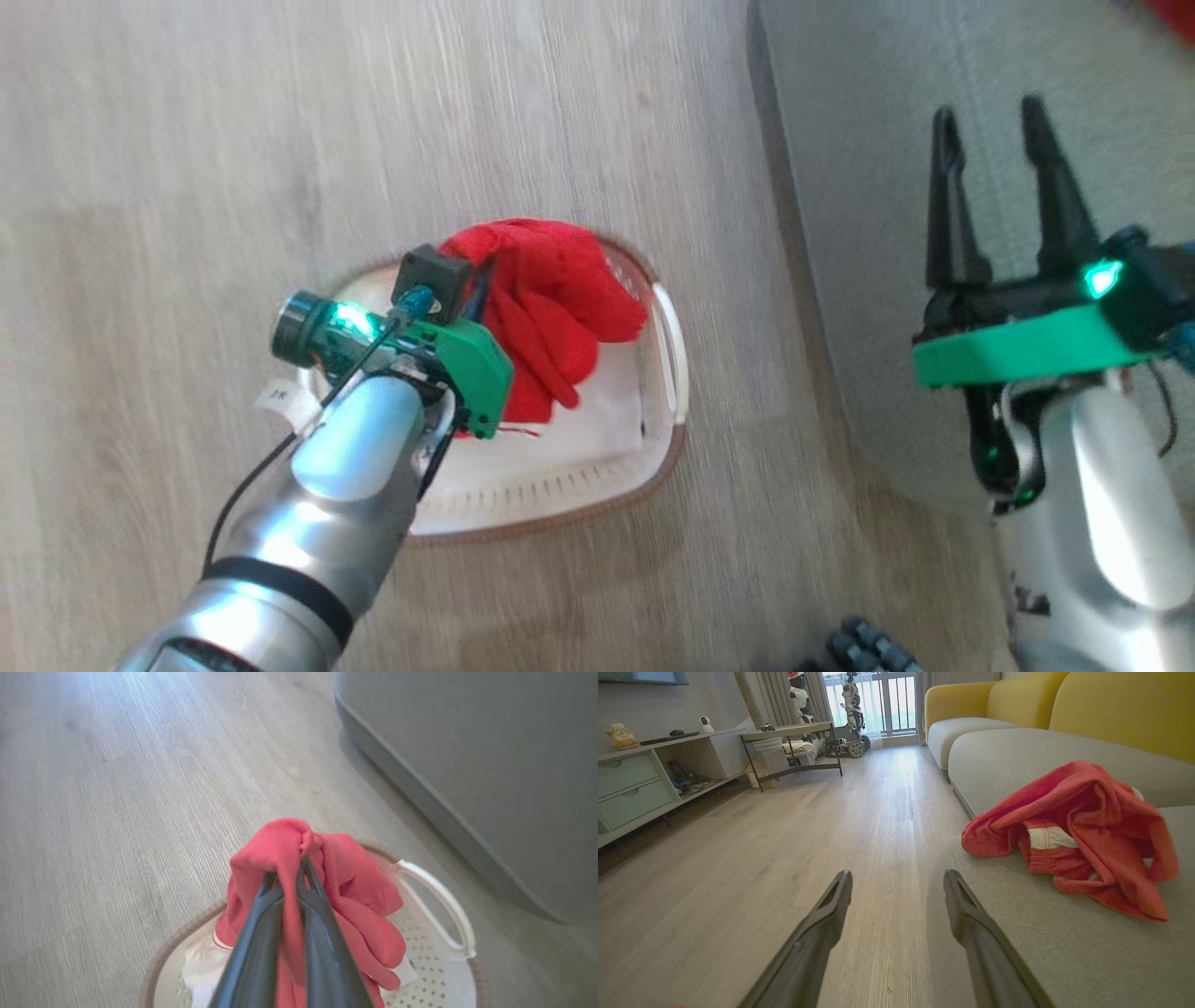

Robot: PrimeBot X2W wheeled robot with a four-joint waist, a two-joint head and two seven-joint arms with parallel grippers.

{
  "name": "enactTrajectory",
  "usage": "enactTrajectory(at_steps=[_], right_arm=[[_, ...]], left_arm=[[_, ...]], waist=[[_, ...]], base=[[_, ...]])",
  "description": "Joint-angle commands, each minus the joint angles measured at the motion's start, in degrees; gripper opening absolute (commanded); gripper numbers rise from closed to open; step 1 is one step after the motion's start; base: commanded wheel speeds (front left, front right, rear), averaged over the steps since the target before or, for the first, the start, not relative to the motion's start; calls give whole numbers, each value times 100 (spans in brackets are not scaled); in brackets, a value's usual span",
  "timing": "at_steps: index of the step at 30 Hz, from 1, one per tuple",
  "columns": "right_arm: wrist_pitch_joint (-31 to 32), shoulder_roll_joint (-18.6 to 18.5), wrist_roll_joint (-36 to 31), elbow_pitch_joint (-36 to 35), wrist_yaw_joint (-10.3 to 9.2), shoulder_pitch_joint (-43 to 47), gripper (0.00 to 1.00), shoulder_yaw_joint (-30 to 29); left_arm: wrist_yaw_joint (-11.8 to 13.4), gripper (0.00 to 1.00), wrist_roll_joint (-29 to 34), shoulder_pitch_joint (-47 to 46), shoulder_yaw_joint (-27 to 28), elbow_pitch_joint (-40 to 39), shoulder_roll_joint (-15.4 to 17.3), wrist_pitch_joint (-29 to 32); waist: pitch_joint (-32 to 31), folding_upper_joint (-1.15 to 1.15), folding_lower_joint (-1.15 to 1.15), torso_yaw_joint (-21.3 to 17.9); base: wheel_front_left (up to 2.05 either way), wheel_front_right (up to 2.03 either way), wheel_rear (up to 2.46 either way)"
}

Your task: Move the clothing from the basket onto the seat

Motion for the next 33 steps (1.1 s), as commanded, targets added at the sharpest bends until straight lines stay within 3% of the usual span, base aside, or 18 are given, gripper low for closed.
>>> enactTrajectory(at_steps=[1, 16, 33], right_arm=[[-36, 13, -63, -57, -2, 174, 100, 125], [-36, 13, -129, 791, -2, 1106, 100, 353], [-36, 13, 21, 993, -2, 1276, 100, 1006]], left_arm=[[-9, 0, -142, 84, 77, -320, 46, -94], [21, 0, -719, 648, -35, -1440, 46, 9], [168, 0, -835, 202, -188, -3039, 51, 805]], waist=[[-801, 0, 0, 175], [-2936, 0, 0, 323], [-3716, 0, 0, 341]], base=[[0, 0, 0], [0, 0, 0], [0, 0, 0]])
